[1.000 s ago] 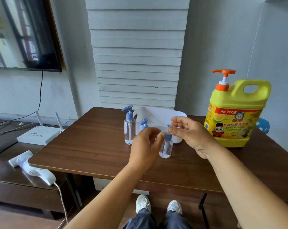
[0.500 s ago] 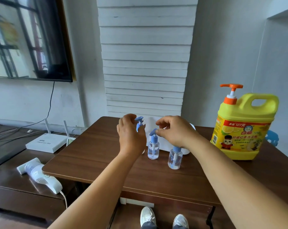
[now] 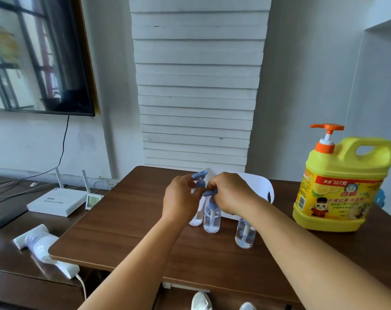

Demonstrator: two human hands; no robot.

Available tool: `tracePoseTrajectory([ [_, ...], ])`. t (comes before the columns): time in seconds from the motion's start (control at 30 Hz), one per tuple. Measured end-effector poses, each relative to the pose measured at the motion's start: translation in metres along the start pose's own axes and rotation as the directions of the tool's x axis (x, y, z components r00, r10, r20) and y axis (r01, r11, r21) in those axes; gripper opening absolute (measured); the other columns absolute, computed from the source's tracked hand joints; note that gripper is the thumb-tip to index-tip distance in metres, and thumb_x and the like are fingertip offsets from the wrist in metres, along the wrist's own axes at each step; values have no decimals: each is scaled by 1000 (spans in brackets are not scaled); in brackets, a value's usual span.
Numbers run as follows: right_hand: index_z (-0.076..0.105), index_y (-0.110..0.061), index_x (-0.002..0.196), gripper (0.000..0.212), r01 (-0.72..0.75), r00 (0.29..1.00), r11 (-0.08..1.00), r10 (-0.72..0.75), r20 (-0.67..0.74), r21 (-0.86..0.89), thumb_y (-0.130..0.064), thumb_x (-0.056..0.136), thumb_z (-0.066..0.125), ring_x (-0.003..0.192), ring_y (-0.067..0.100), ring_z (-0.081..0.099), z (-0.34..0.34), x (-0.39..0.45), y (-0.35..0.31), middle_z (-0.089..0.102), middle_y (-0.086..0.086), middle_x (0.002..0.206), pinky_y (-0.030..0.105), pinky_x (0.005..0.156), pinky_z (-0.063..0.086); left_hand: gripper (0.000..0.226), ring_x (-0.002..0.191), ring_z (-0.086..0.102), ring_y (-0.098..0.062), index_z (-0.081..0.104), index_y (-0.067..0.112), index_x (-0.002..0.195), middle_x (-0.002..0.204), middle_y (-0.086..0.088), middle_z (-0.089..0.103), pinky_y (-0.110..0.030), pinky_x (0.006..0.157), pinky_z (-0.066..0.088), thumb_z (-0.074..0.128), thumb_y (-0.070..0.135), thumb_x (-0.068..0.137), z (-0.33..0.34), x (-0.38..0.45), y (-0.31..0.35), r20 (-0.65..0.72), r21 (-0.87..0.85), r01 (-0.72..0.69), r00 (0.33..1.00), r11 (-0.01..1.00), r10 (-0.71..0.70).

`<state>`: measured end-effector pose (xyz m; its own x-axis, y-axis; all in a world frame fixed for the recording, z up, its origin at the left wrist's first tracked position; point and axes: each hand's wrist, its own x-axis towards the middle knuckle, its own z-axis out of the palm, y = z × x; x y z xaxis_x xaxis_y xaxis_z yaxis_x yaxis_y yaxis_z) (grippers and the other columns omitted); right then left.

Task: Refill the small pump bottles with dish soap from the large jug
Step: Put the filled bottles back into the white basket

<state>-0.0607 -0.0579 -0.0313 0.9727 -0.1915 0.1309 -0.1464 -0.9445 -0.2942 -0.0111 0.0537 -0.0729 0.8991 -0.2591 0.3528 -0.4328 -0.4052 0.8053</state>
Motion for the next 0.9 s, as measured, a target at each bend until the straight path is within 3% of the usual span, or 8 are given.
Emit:
tracePoseTrajectory([
  [0.2, 71, -18, 95, 31, 59, 997, 992, -54, -52, 109, 3, 79, 54, 92, 21, 63, -29, 1, 12, 70, 0, 101, 32, 79, 54, 16, 98, 63, -13, 68, 24, 100, 102, 7, 70, -22, 78, 43, 58, 24, 87, -6, 5, 17, -7, 72, -45, 999, 996, 46],
  [0.33, 72, -23, 93, 32, 105, 977, 981, -70, -203, 164, 0, 83, 53, 83, 13, 59, -70, 7, 15, 65, -7, 88, 23, 69, 48, 20, 83, 60, -10, 67, 27, 104, 80, 15, 63, -17, 68, 35, 55, 29, 89, -24, 21, 55, -69, 120, -144, 986, 982, 153],
  [0.43, 72, -26, 89, 31, 120, 964, 973, -67, -257, 195, -3, 85, 52, 70, 12, 56, -80, 18, 20, 62, -9, 79, 20, 55, 45, 22, 83, 60, -12, 68, 25, 105, 83, 13, 64, -19, 71, 37, 54, 27, 89, -26, 41, 75, -88, 127, -175, 978, 976, 187],
  [0.57, 71, -22, 90, 30, 93, 959, 973, -31, -281, 210, -1, 85, 51, 75, 15, 57, -70, 38, 31, 61, -7, 79, 22, 63, 44, 28, 91, 62, -15, 66, 29, 112, 98, 7, 71, -19, 73, 38, 52, 23, 89, -8, 67, 76, -52, 122, -156, 985, 980, 163],
  [0.73, 71, -19, 94, 28, 53, 964, 973, 9, -267, 224, -1, 83, 53, 77, 14, 57, -44, 66, 55, 60, -9, 77, 23, 68, 45, 26, 82, 58, -9, 66, 28, 111, 103, 9, 70, -16, 71, 37, 54, 22, 89, 26, 87, 53, 14, 63, -69, 998, 996, 68],
  [0.9, 70, -19, 98, 31, 5, 984, 971, 38, -174, 240, 0, 82, 51, 78, 15, 56, -19, 91, 75, 60, -9, 80, 22, 68, 43, 18, 92, 62, -12, 68, 22, 101, 110, 11, 69, -18, 71, 39, 54, 20, 89, 54, 106, 27, 50, 50, 6, 999, 999, -9],
])
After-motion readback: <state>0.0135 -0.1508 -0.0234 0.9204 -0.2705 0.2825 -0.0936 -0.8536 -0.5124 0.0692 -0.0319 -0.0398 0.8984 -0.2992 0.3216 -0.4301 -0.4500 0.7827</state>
